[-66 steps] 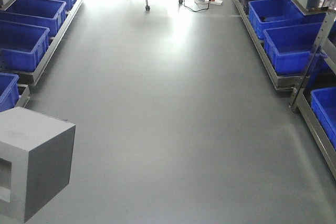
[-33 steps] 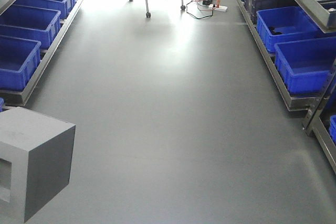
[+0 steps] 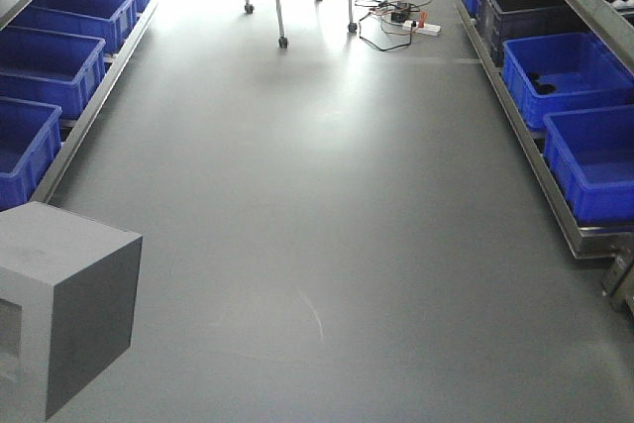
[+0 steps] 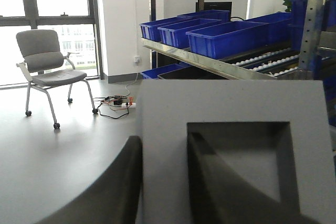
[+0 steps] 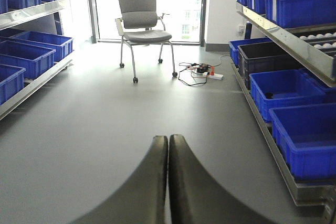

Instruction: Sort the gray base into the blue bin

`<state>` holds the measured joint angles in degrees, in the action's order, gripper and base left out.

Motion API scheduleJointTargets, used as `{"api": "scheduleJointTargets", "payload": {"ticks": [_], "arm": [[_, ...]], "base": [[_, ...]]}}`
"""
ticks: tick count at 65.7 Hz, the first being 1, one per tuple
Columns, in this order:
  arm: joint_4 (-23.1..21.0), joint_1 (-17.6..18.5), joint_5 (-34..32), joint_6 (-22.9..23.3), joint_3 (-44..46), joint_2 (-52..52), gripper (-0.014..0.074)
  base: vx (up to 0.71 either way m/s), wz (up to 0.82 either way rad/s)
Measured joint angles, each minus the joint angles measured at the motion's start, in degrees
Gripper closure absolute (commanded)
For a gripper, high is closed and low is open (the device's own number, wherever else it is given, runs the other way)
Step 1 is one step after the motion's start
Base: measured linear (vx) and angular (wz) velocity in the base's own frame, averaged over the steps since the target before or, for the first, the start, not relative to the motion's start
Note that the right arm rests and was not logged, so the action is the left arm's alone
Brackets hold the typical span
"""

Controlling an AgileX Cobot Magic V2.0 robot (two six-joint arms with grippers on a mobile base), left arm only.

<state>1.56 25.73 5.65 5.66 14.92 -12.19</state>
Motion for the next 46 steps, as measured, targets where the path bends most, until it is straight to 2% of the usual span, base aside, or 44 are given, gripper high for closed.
{"api": "scheduleJointTargets", "payload": {"ticks": [31,46], "arm": [[0.0,0.0,0.0,0.0,0.0,0.0,0.0602],[0.0,0.0,0.0,0.0,0.0,0.0,0.0602]], "base": [[0.36,0.08],[0.28,0.25]]}}
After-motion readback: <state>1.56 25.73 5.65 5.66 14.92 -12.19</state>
